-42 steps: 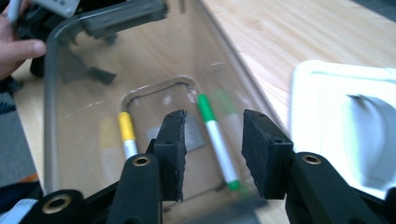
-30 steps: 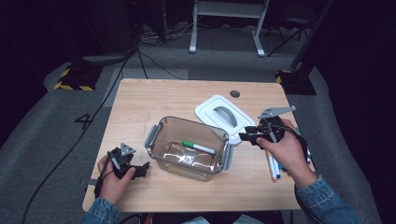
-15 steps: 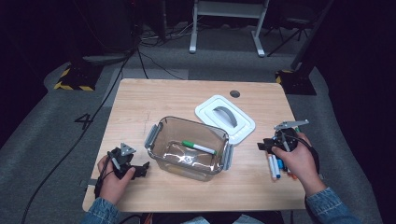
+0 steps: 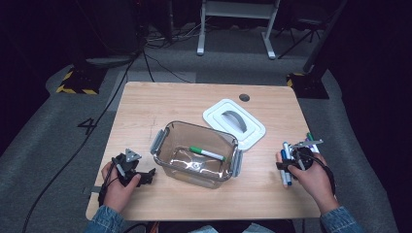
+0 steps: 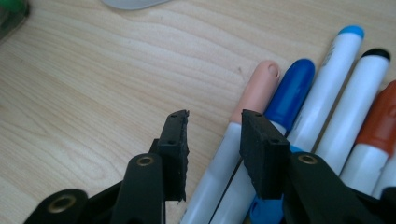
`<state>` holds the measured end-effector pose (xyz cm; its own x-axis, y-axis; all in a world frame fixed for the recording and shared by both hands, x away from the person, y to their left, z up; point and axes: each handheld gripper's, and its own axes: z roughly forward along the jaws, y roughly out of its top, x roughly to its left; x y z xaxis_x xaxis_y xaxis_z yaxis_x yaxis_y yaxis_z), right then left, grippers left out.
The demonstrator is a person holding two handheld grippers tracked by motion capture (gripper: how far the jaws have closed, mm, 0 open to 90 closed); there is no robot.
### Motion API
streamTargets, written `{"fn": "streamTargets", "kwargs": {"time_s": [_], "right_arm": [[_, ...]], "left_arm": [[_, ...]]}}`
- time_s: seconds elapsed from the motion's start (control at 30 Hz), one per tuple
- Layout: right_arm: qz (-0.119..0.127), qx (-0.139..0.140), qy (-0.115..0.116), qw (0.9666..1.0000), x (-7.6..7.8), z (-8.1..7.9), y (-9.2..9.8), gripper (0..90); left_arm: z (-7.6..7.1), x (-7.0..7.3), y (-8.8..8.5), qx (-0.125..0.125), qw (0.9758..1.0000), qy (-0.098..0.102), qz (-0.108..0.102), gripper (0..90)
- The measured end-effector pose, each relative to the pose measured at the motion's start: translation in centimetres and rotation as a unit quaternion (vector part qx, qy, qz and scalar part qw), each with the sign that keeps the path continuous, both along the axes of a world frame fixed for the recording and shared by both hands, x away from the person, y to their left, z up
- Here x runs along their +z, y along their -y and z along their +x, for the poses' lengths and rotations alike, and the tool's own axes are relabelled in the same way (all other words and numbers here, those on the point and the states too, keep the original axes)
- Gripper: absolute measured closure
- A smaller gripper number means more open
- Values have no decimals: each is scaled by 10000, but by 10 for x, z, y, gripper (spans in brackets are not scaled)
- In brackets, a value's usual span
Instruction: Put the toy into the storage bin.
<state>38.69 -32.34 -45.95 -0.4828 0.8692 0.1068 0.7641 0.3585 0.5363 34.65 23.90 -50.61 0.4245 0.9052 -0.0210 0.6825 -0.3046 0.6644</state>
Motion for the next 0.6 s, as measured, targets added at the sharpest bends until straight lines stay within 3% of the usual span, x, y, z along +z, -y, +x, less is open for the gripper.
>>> {"fn": "streamTargets", "kwargs": {"time_s": [0.3, 0.47, 0.6], "right_arm": [[-73, 99, -90, 9999, -15, -3, -13, 708], [-266, 48, -69, 9996, -14, -4, -25, 770], [-201, 53, -122, 9997, -13, -3, -31, 772]], "left_arm": [[0, 0, 0, 3, 10000, -2, -6, 1], [0, 0, 0, 3, 10000, -3, -7, 1], [0, 0, 0, 2, 10000, -3, -6, 1]]}}
